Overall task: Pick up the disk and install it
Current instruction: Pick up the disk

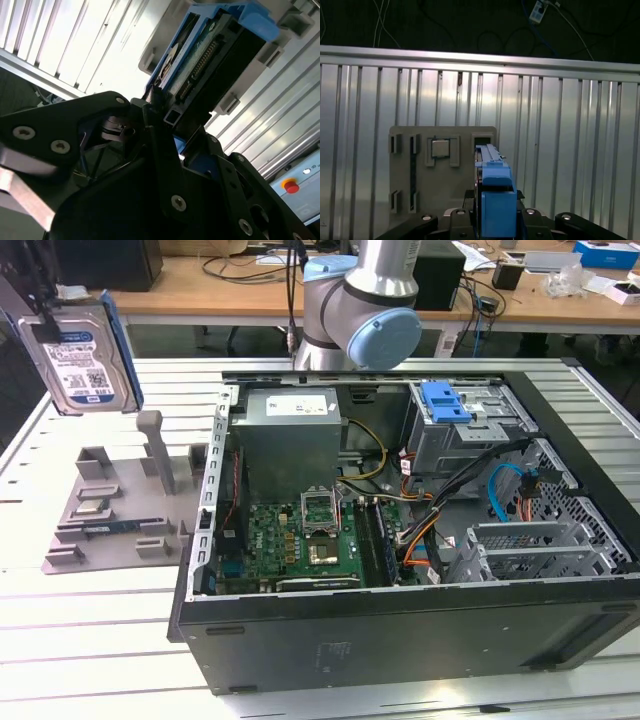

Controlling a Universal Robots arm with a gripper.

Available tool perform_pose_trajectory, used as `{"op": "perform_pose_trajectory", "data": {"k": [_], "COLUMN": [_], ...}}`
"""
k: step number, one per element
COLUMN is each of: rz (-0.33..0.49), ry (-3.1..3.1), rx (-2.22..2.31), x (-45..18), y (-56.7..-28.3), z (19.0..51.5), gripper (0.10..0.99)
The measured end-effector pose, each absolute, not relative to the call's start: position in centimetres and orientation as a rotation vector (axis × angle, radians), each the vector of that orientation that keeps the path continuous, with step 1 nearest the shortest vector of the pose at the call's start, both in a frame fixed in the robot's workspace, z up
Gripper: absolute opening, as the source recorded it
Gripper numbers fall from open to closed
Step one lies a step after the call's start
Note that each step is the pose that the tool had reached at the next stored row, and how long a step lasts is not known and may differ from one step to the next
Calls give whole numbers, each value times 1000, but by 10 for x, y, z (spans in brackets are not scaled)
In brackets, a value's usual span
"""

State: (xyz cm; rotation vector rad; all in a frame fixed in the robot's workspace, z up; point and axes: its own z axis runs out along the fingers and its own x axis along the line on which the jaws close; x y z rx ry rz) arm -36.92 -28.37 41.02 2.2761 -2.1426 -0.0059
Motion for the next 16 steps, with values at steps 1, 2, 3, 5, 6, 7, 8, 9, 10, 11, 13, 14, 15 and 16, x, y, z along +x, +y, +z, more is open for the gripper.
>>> {"op": "perform_pose_trajectory", "data": {"k": [1,2,3,5,6,7,8,9,10,11,13,14,15,16], "rz": [-6,-6,-6,-6,-6,-6,-6,-6,-6,-6,-6,-6,-6,-6], "ry": [-2143,-2143,-2143,-2143,-2143,-2143,-2143,-2143,-2143,-2143,-2143,-2143,-2143,-2143], "rx": [2276,2276,2276,2276,2276,2276,2276,2276,2276,2276,2276,2276,2276,2276], "x": [-369,-369,-369,-369,-369,-369,-369,-369,-369,-369,-369,-369,-369,-369], "y": [-284,-284,-284,-284,-284,-284,-284,-283,-283,-283,-283,-283,-283,-283], "z": [412,414,416,420,422,428,432,436,439,442,448,450,454,458], "gripper": [365,365,365,365,365,365,365,365,365,365,365,365,365,365]}}
